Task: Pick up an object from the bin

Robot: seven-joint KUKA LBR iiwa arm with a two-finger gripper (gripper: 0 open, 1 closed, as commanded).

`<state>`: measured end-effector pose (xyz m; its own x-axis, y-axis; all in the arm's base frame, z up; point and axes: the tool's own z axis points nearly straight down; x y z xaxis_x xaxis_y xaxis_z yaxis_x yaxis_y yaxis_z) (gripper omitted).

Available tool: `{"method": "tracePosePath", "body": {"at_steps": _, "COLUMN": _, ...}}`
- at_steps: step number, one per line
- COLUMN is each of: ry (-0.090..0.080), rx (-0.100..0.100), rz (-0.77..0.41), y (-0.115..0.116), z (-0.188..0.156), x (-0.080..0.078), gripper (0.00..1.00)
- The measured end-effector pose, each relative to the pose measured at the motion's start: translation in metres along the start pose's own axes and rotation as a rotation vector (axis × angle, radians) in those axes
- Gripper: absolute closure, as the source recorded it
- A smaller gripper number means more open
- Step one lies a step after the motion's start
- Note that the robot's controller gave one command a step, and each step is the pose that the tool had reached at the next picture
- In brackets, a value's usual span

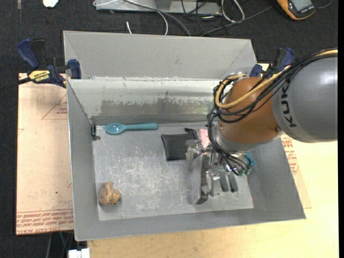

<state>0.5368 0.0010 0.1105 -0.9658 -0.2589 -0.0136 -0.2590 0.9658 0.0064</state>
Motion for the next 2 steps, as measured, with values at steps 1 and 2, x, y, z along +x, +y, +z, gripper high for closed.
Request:
{"method": "tracePosePath", "body": {"at_steps": 1, "ry": -0.002, "rx": -0.002, "rz": 0.060, "y": 0.011, "z": -0.016, "x": -0.041, "gripper": 0.00}}
{"method": "tracePosePath", "body": {"at_steps": 2, "ry": -0.001, "rx": 0.000, "rz": -0.106, "y": 0.014, "z": 0.029, "x": -0.083, "gripper": 0.00}}
